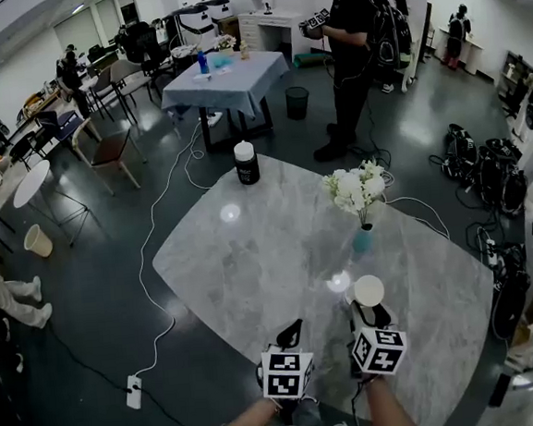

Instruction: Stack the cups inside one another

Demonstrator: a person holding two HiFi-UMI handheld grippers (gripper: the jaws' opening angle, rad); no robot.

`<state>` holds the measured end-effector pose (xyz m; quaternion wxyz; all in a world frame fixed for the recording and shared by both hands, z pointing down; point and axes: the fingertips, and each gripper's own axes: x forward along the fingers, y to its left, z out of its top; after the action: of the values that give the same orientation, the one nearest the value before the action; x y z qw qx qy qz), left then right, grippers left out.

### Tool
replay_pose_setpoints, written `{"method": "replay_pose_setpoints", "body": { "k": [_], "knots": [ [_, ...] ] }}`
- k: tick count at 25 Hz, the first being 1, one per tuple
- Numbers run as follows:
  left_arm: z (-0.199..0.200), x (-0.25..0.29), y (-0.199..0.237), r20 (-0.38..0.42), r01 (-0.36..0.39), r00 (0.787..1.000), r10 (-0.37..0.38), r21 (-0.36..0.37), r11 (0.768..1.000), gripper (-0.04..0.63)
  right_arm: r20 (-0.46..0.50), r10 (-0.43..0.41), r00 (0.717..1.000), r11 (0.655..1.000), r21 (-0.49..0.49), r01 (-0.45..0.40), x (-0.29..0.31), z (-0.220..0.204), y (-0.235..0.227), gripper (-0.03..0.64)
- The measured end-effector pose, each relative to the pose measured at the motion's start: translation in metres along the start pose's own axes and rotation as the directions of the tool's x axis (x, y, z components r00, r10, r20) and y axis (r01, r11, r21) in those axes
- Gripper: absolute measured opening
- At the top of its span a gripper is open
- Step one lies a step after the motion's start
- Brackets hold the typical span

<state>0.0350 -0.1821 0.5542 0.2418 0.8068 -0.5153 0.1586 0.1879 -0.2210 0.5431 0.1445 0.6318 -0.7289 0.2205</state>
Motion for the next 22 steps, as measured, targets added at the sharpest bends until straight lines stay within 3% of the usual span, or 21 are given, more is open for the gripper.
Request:
{"method": "replay_pose_setpoints", "body": {
  "k": [22],
  "knots": [
    [-0.016, 0.012, 0.004, -0.06, -0.012, 0.998, 0.012, 0.0, 1.0, -0.003, -0.042, -0.035, 0.999, 0.999, 0.002, 0.035, 0.016, -0.022, -0.01, 0.212]
  ]
}}
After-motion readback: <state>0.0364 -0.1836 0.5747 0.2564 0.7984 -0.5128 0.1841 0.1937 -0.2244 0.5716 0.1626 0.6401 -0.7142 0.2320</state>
